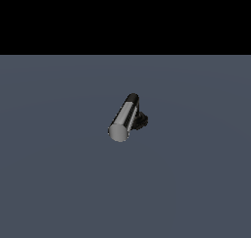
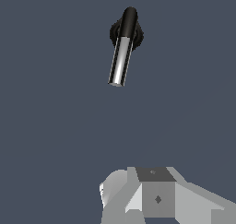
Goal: Turn on the faucet by rotating a designated handle.
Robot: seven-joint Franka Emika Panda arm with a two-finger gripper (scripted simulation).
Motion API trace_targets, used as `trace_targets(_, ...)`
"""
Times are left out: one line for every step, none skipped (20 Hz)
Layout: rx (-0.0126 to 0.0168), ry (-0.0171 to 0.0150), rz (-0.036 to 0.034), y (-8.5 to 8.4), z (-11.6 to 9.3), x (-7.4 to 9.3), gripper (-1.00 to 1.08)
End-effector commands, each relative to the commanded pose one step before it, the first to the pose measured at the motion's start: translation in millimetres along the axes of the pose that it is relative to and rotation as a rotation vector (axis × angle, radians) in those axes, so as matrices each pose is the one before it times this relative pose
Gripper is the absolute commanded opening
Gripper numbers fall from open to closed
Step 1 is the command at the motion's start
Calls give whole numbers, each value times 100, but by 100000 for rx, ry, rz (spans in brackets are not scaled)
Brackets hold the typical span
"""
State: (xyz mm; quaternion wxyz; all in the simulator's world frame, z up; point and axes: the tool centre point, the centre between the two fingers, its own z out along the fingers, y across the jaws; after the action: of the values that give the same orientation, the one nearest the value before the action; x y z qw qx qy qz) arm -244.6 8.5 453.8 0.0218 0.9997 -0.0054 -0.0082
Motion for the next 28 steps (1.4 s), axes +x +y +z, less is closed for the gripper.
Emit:
trace_targets(179,14,487,-293,1379,456,-100)
trace_targets(86,25,232,-133,633,217,-100)
trace_targets(90,26,241,-144,672,231,-100)
trace_targets(93,27,249,-154,709,245,-100)
trace_targets(99,29,265,-160,745,258,-100)
trace_targets(101,29,269,-172,781,271,-100)
trace_targets(109,31,287,-175,812,283,-100)
trace_targets(106,31,280,-179,815,285,-100)
trace_targets(107,31,280,-176,806,283,-100)
trace_targets(107,31,279,-173,798,282,-100)
trace_targets(105,30,272,-174,791,281,-100)
trace_targets(106,31,271,-171,784,279,-100)
trace_targets(104,30,263,-172,778,278,-100)
trace_targets(105,30,263,-170,771,278,-100)
trace_targets(105,30,263,-168,766,277,-100)
trace_targets(103,29,255,-170,761,277,-100)
trace_targets(104,29,254,-169,756,277,-100)
trace_targets(105,29,254,-167,753,277,-100)
trace_targets(106,29,253,-166,749,278,-100)
trace_targets(104,29,245,-170,747,278,-100)
trace_targets(105,29,244,-169,746,280,-100)
trace_targets(106,29,244,-169,745,281,-100)
trace_targets(111,29,251,-165,745,283,-100)
trace_targets(108,28,243,-170,746,285,-100)
trace_targets(109,28,242,-171,748,287,-100)
trace_targets(110,28,242,-173,751,290,-100)
trace_targets(115,29,250,-171,755,294,-100)
trace_targets(112,28,241,-174,753,295,-100)
